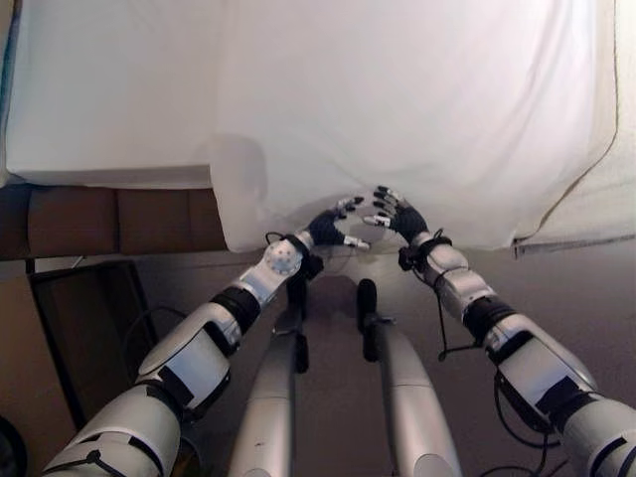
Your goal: Make the bed
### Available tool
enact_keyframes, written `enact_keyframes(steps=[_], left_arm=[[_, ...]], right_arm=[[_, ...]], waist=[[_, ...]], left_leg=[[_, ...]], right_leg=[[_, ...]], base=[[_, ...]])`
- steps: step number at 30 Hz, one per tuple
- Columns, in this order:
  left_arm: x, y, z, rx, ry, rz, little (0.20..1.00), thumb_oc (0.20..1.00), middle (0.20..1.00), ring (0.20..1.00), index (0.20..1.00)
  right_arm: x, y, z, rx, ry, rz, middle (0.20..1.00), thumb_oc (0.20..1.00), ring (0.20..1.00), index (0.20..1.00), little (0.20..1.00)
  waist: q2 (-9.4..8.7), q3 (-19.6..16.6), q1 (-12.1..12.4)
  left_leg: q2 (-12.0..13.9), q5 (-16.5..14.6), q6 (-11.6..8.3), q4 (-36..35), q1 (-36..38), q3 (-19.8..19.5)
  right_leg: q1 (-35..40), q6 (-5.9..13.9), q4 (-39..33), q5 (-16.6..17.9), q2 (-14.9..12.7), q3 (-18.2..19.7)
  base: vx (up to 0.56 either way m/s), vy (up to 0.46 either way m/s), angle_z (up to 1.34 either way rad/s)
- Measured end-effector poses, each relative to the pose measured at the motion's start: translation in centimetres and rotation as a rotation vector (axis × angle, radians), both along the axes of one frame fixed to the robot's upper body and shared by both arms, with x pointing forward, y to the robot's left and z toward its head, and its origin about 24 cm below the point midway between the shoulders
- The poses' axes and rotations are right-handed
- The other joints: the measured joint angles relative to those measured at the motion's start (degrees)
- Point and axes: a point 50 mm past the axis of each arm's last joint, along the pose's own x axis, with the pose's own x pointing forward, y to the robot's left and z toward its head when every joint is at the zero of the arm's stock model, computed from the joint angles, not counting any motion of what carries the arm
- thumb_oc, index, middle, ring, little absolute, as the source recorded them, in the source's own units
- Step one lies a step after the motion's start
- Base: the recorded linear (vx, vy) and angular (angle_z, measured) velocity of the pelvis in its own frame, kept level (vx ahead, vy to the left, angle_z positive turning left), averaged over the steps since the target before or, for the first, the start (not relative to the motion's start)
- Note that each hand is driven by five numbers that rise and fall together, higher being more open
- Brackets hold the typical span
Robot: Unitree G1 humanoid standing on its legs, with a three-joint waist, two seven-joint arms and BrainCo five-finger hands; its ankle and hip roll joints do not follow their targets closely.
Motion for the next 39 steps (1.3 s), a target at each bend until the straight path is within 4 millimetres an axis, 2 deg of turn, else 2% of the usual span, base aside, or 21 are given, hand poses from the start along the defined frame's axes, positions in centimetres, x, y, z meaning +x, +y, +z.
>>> enact_keyframes(steps=[3, 7, 11, 14, 18, 20, 22, 23, 24, 25, 27, 28, 32, 33, 36, 39], left_arm=[[1.0, 0.7, 2.2, 0.02, -0.079, 0.091, 1.0, 1.0, 1.0, 1.0, 1.0], [1.7, 1.9, 4.9, 0.039, -0.18, 0.188, 1.0, 1.0, 1.0, 1.0, 1.0], [2.0, 3.1, 6.0, -0.026, -0.211, 0.268, 1.0, 1.0, 1.0, 1.0, 1.0], [2.3, 5.1, 6.9, 0.001, -0.225, 0.339, 1.0, 1.0, 1.0, 1.0, 1.0], [2.3, 9.3, 8.3, 0.04, -0.257, 0.447, 1.0, 1.0, 1.0, 1.0, 1.0], [1.9, 12.7, 9.1, 0.043, -0.263, 0.546, 1.0, 1.0, 1.0, 1.0, 1.0], [1.5, 14.9, 9.7, 0.025, -0.27, 0.606, 1.0, 1.0, 1.0, 1.0, 1.0], [0.9, 17.5, 10.2, -0.002, -0.275, 0.688, 1.0, 1.0, 1.0, 1.0, 1.0], [0.3, 19.4, 10.2, -0.037, -0.267, 0.748, 1.0, 1.0, 1.0, 1.0, 1.0], [0.0, 20.2, 10.1, -0.062, -0.263, 0.772, 1.0, 1.0, 1.0, 1.0, 1.0], [-0.9, 22.6, 9.0, -0.103, -0.232, 0.85, 1.0, 1.0, 1.0, 1.0, 1.0], [-1.6, 24.1, 7.7, -0.098, -0.199, 0.895, 1.0, 1.0, 1.0, 1.0, 1.0], [-3.8, 27.4, 3.5, -0.118, -0.095, 1.013, 1.0, 1.0, 1.0, 1.0, 1.0], [-4.4, 27.9, 2.5, -0.14, -0.072, 1.033, 1.0, 1.0, 1.0, 1.0, 1.0], [-6.0, 28.9, -1.3, -0.154, 0.025, 1.073, 1.0, 1.0, 1.0, 1.0, 1.0], [-8.6, 28.8, -7.6, -0.183, 0.188, 1.108, 1.0, 1.0, 1.0, 1.0, 1.0]], right_arm=[[1.1, -0.1, 2.5, -0.02, -0.042, -0.062, 1.0, 1.0, 1.0, 1.0, 1.0], [1.8, 0.7, 5.9, -0.113, -0.125, -0.105, 1.0, 1.0, 1.0, 1.0, 1.0], [2.1, 0.8, 7.6, -0.197, -0.174, -0.149, 1.0, 1.0, 1.0, 1.0, 1.0], [2.4, 0.1, 8.8, -0.269, -0.185, -0.202, 1.0, 1.0, 1.0, 1.0, 1.0], [2.4, -3.0, 10.4, -0.276, -0.202, -0.321, 1.0, 1.0, 1.0, 1.0, 1.0], [2.2, -5.7, 11.1, -0.27, -0.197, -0.409, 1.0, 1.0, 1.0, 1.0, 1.0], [1.9, -7.2, 11.4, -0.255, -0.197, -0.455, 1.0, 1.0, 1.0, 1.0, 1.0], [1.6, -9.2, 11.6, -0.246, -0.188, -0.512, 1.0, 1.0, 1.0, 1.0, 1.0], [1.2, -10.6, 11.7, -0.234, -0.179, -0.556, 1.0, 1.0, 1.0, 1.0, 1.0], [1.1, -11.0, 11.9, -0.221, -0.183, -0.563, 1.0, 1.0, 1.0, 1.0, 1.0], [0.5, -13.1, 11.3, -0.203, -0.154, -0.621, 1.0, 1.0, 1.0, 1.0, 1.0], [0.1, -14.4, 10.1, -0.186, -0.122, -0.653, 1.0, 1.0, 1.0, 1.0, 1.0], [-1.6, -18.0, 5.7, -0.162, 0.004, -0.748, 1.0, 1.0, 1.0, 1.0, 1.0], [-2.3, -19.2, 4.5, -0.143, 0.037, -0.781, 1.0, 1.0, 1.0, 1.0, 1.0], [-3.7, -20.6, 1.2, -0.087, 0.12, -0.828, 1.0, 1.0, 1.0, 1.0, 1.0], [-6.4, -21.9, -4.4, -0.042, 0.258, -0.876, 1.0, 1.0, 1.0, 1.0, 1.0]], waist=[[-0.19, 0.2, 0.0], [-0.84, 0.7, -0.1], [-0.86, 0.7, -0.7], [-0.86, 0.7, -0.3], [-0.86, 0.7, 0.1], [-0.85, 0.7, 0.2], [-0.85, 0.7, 0.3], [-0.85, 0.7, 0.3], [-0.85, 0.7, 0.4], [-0.85, 0.7, 0.3], [-0.85, 0.7, 0.4], [-0.85, 0.7, 0.3], [-0.8, 0.5, 0.5], [-0.79, 0.6, 0.8], [-0.76, 0.6, 1.3], [-0.46, 0.3, 2.1]], left_leg=[[0.7, -1.2, 0.05, 4.3, -4.1, 0.7], [1.1, -2.1, 0.13, 8.2, -8.4, 1.3], [1.1, -2.1, 0.2, 9.0, -10.0, 1.3], [1.1, -2.1, 0.2, 9.2, -10.5, 1.2], [1.1, -2.1, 0.2, 9.3, -10.6, 1.2], [1.1, -2.0, 0.22, 9.1, -10.6, 1.2], [1.1, -2.0, 0.23, 9.0, -10.6, 1.2], [1.1, -2.0, 0.3, 9.0, -10.5, 1.1], [1.1, -1.9, 0.43, 8.8, -10.3, 1.1], [1.0, -1.9, 0.43, 8.6, -10.2, 1.1], [0.9, -1.7, 0.54, 7.8, -8.8, 1.2], [0.8, -1.4, 0.53, 6.4, -7.2, 1.1], [0.4, -0.3, 0.06, 1.5, -1.6, 0.6], [0.4, 0.3, -0.07, -0.3, -0.2, 0.6], [0.3, 1.9, -0.34, -5.3, 4.8, -0.1], [0.8, 3.2, -0.48, -11.3, 13.9, -0.8]], right_leg=[[-3.8, -0.4, 2.8, 0.0, 0.5, 0.7], [-7.7, -0.41, 5.5, 0.1, 0.8, 1.4], [-9.3, -0.39, 6.1, 0.1, 0.7, 1.3], [-9.7, -0.39, 6.3, 0.1, 0.7, 1.3], [-9.8, -0.4, 6.4, 0.1, 0.7, 1.2], [-9.8, -0.4, 6.2, 0.1, 0.7, 1.2], [-9.8, -0.4, 6.3, 0.1, 0.7, 1.2], [-9.7, -0.42, 6.3, 0.1, 0.6, 1.1], [-9.5, -0.42, 6.3, 0.1, 0.6, 1.1], [-9.3, -0.43, 6.2, 0.1, 0.6, 1.1], [-8.2, -0.43, 5.5, 0.1, 0.4, 0.9], [-6.6, -0.43, 4.6, 0.1, 0.3, 0.8], [-1.5, -0.4, 1.0, 0.3, 0.0, 0.0], [-0.3, -0.5, 0.0, 0.4, -0.1, -0.3], [4.0, -0.67, -2.9, 0.9, 0.0, -1.1], [13.1, -0.75, -8.1, 1.0, 0.5, -2.5]], base=[[-0.01, 0.019, -0.11], [0.0, -0.003, -0.09], [0.0, 0.0, 0.0], [0.0, 0.0, 0.0], [0.0, 0.0, 0.0], [0.02, -0.013, 0.01], [0.0, 0.0, 0.0], [0.0, 0.0, 0.0], [0.0, 0.0, 0.0], [0.02, -0.03, 0.02], [0.01, -0.014, 0.02], [0.01, -0.034, 0.05], [0.02, -0.06, 0.09], [0.04, -0.063, 0.1], [0.06, -0.064, 0.08], [0.1, -0.068, 0.07]])
